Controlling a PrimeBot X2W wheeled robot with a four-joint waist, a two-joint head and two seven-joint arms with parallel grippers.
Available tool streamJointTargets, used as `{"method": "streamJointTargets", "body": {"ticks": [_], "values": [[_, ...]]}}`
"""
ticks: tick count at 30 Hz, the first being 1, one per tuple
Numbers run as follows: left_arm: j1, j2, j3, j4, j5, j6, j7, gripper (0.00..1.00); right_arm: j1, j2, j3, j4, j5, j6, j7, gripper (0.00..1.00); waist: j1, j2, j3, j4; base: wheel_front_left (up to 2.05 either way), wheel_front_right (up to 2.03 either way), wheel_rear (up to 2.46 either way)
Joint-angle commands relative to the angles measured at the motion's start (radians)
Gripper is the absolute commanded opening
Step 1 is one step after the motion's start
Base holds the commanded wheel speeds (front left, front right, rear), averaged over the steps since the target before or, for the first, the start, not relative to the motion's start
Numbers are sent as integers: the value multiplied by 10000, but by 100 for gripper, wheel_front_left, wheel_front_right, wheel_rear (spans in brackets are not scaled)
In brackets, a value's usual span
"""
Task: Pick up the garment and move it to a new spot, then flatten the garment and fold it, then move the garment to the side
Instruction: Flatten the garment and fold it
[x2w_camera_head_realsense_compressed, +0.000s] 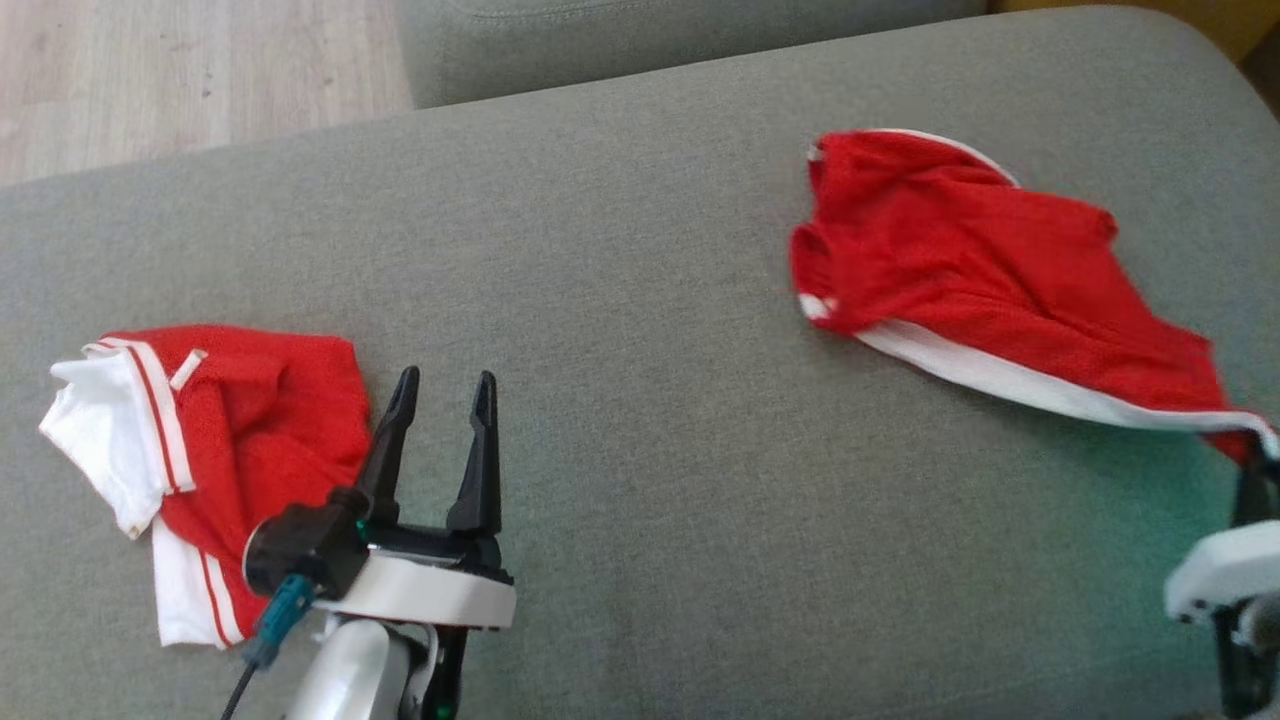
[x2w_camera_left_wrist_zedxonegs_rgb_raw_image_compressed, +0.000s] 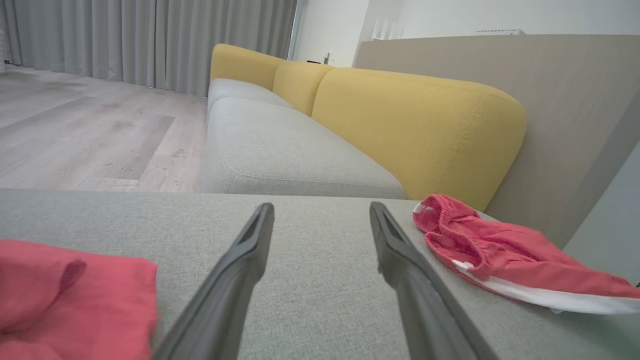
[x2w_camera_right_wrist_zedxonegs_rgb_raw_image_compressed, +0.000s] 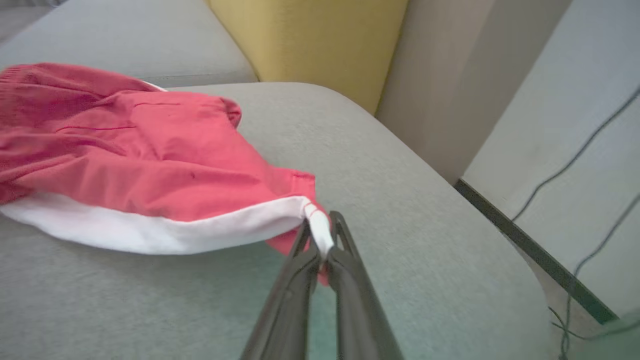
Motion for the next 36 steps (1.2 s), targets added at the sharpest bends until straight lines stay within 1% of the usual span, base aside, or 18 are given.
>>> {"method": "streamJointTargets", "body": {"ticks": [1,4,7,10,13,17,21,24,25,29,30,36], "values": [[-382,3,226,-268,-2,-57,-95,100,-226,-64,-107,-318,-124,39,0,100,1,0,40,17,0,0,0],[-412,3,184,-209,-14,-58,-95,100,-367,-64,-323,-296,-138,39,-175,100,1,0,51,116,0,0,0],[-405,2,201,-154,-18,-65,-95,100,-517,-64,-44,-451,167,39,-792,100,1,0,19,259,0,0,0],[-381,2,216,-130,-62,-63,-95,100,-545,-64,665,-680,489,39,-1514,100,1,0,-49,423,0,0,0],[-355,2,183,-120,-86,-56,-95,100,-465,-64,1746,-929,967,39,-2070,100,1,0,-123,587,0,0,0],[-321,2,92,-111,-99,-53,-95,100,-235,-64,3075,-1134,1502,39,-2414,100,1,0,-181,830,0,0,0],[-276,2,21,-78,-41,-66,-95,100,-146,-64,3664,-869,1764,39,-2521,100,1,0,-207,1146,0,0,0],[-293,1,12,-104,-40,-60,-95,100,-338,-64,3740,-327,1710,39,-2438,100,1,0,-141,1422,0,0,0],[-321,1,-15,-118,-45,-71,-95,100,-615,-64,3726,115,1549,39,-2200,100,1,0,-51,1604,0,0,0],[-414,1,-164,-119,-81,-110,-95,100,-1435,-64,3552,1034,1067,39,-1603,100,1,0,220,1978,0,0,0],[-414,1,-164,-119,-81,-110,-95,100,-1435,-64,3552,1034,1067,39,-1603,100,1,0,220,1978,0,0,0],[-549,1,-539,-77,-223,-157,-95,100,-2688,-64,2803,2429,626,39,-974,100,1,0,536,2532,0,0,0]]}}
